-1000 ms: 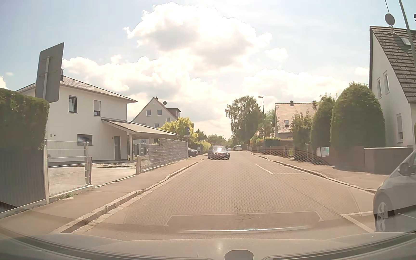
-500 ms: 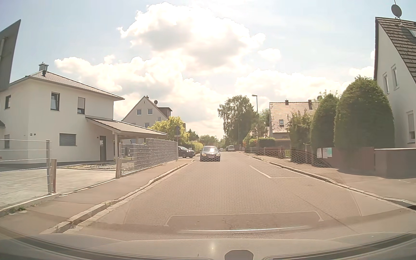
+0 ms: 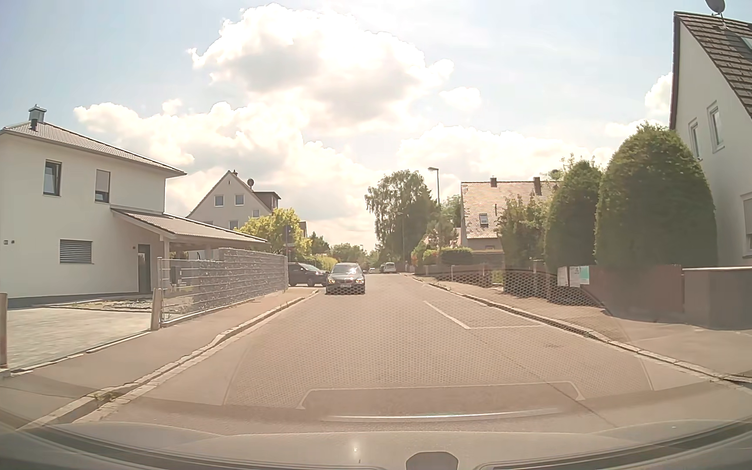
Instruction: Follow the waypoints while adhering to traffic rules and regulations
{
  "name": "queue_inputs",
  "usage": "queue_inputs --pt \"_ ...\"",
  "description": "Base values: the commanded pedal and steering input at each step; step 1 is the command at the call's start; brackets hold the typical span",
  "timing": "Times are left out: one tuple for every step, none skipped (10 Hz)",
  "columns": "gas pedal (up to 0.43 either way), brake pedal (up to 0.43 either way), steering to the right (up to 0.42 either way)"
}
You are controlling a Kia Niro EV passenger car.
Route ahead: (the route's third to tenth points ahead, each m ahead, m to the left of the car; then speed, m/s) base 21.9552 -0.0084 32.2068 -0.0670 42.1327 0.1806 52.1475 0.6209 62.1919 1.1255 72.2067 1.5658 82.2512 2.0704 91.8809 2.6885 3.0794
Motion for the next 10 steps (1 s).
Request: queue_inputs --pt "0.0 0.104 0.165" --pt "0.0 0.134 0.178" --pt "0.0 0.146 0.2" --pt "0.0 0.165 0.23" --pt "0.0 0.177 0.26" --pt "0.0 0.177 0.287" --pt "0.0 0.171 0.302" --pt "0.0 0.165 0.31" --pt "0.0 0.152 0.317" --pt "0.0 0.152 0.319"
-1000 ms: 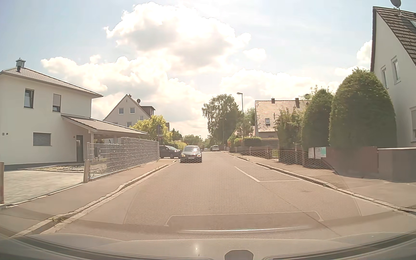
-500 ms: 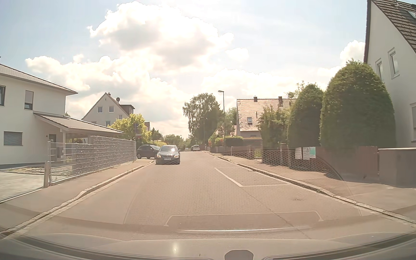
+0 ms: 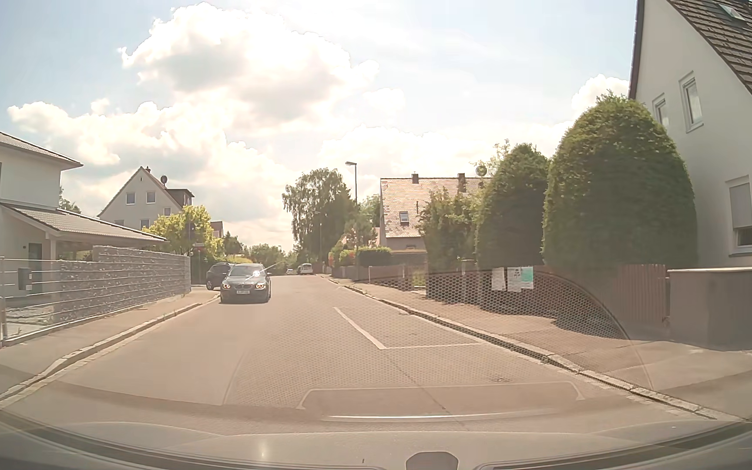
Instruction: Follow the waypoints while adhering to traffic rules and regulations
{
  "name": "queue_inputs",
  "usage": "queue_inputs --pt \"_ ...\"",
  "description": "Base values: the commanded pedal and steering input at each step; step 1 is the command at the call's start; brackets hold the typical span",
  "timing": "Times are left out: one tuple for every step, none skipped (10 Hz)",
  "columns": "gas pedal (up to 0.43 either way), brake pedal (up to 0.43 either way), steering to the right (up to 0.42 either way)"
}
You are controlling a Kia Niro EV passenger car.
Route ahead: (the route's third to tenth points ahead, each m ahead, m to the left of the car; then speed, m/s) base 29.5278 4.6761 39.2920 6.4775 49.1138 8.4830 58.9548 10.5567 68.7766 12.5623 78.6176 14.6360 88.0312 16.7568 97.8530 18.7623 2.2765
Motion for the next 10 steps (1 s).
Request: queue_inputs --pt "0.0 0.152 0.317" --pt "0.0 0.152 0.307" --pt "0.0 0.152 0.298" --pt "0.0 0.152 0.288" --pt "0.0 0.152 0.269" --pt "0.0 0.146 0.238" --pt "0.0 0.146 0.203" --pt "0.0 0.146 0.173" --pt "0.0 0.146 0.151" --pt "0.0 0.146 0.12"
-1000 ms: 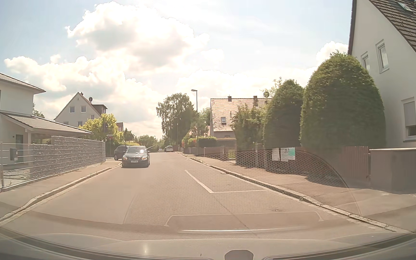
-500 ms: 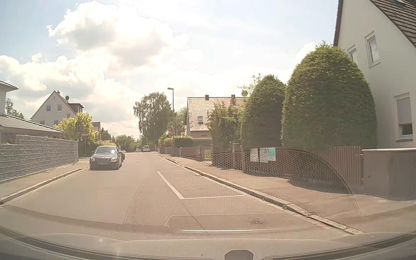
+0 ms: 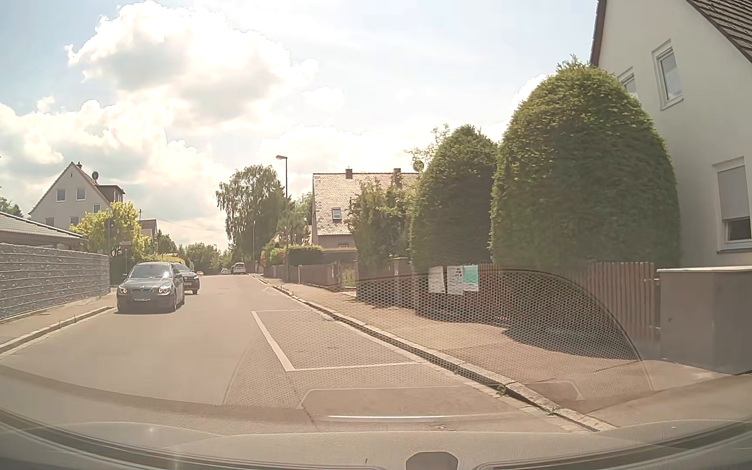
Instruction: Follow the waypoints while adhering to traffic rules and regulations
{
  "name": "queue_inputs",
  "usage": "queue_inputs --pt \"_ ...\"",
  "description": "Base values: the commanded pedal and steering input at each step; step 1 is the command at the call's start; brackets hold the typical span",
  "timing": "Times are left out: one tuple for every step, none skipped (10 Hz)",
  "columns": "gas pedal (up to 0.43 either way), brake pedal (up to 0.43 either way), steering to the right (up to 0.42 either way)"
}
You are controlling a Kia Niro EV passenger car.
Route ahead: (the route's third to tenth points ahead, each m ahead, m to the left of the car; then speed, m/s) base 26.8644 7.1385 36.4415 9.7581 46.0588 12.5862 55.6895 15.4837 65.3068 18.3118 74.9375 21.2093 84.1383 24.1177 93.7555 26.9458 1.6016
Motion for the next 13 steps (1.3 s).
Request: queue_inputs --pt "0.0 0.146 0.09" --pt "0.0 0.152 0.047" --pt "0.0 0.152 -0.005" --pt "0.0 0.152 -0.054" --pt "0.0 0.152 -0.09" --pt "0.0 0.152 -0.132" --pt "0.0 0.152 -0.161" --pt "0.0 0.152 -0.2" --pt "0.0 0.152 -0.236" --pt "0.0 0.146 -0.27" --pt "0.0 0.134 -0.31" --pt "0.0 0.122 -0.346" --pt "0.0 0.104 -0.378"
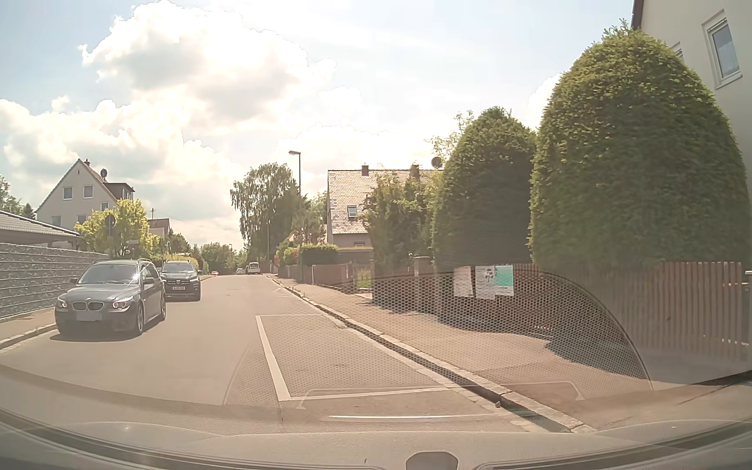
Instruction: Follow the waypoints while adhering to traffic rules and regulations
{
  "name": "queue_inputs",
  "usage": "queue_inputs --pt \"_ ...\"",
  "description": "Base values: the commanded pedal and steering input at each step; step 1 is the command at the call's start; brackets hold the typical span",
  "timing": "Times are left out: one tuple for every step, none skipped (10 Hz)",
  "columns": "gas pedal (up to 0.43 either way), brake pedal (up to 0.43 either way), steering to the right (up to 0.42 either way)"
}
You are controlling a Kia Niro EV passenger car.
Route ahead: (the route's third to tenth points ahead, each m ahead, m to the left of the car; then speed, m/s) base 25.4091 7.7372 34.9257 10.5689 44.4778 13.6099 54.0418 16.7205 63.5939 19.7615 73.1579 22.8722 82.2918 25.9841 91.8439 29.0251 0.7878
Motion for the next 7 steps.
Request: queue_inputs --pt "0.0 0.104 -0.401" --pt "0.0 0.104 -0.432" --pt "0.0 0.098 -0.472" --pt "0.0 0.079 -0.511" --pt "0.0 0.061 -0.55" --pt "0.0 0.03 -0.573" --pt "0.0 0.024 -0.595"
